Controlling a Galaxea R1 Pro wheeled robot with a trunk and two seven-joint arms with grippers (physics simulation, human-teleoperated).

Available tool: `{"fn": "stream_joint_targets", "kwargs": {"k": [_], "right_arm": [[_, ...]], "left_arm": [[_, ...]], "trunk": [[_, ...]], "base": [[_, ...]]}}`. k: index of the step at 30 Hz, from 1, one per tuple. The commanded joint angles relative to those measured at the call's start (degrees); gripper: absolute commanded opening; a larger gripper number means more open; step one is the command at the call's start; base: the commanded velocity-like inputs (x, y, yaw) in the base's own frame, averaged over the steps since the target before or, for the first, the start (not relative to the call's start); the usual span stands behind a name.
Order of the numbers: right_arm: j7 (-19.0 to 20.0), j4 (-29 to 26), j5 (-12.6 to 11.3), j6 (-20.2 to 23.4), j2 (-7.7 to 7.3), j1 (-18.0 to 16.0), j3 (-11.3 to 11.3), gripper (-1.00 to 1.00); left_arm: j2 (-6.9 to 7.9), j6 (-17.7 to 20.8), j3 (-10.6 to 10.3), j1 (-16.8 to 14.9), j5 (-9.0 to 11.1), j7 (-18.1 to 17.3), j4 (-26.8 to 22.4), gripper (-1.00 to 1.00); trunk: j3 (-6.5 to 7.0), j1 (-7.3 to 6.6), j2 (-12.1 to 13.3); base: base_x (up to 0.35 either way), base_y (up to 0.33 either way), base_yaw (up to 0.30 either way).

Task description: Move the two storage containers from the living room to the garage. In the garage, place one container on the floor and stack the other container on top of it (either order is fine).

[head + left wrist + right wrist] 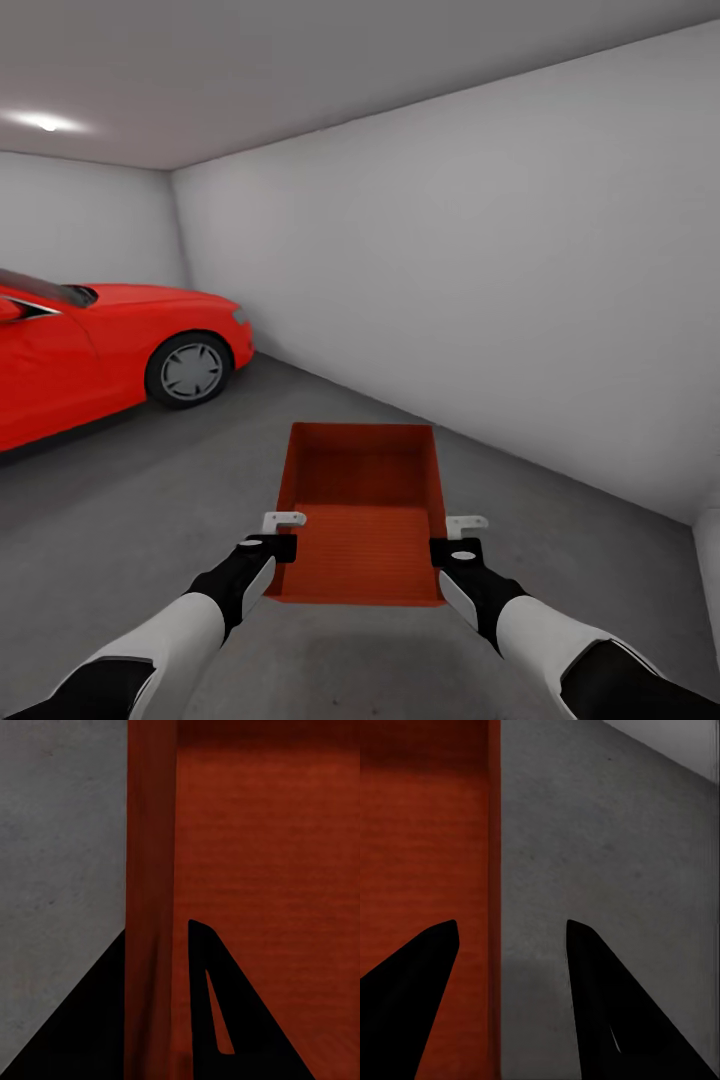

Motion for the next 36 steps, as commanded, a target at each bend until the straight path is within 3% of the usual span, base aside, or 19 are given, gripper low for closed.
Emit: {"fn": "stream_joint_targets", "kwargs": {"k": [1,21,36], "right_arm": [[2.34,-0.38,-0.05,0.26,0.01,-0.08,-1.58,-1.0],[2.51,-0.41,-0.05,0.26,0.01,-0.08,-1.52,-1.0],[2.51,-0.4,-0.05,0.26,0.01,-0.08,-1.5,-1.0]], "left_arm": [[0.01,0.43,0.76,0.01,-0.64,0.52,-0.13,-1.0],[0.01,0.43,0.84,0.01,-0.64,0.49,-0.13,-1.0],[0.01,0.52,0.86,0.01,-0.64,0.49,-0.05,-1.0]], "trunk": [[-0.07,0.02,-0.1],[0.78,0.02,-0.1],[0.83,0.02,-0.1]], "base": [[0.0,0.0,-0.246],[0.003,0.0,-0.244],[0.298,0.005,-0.02]]}}
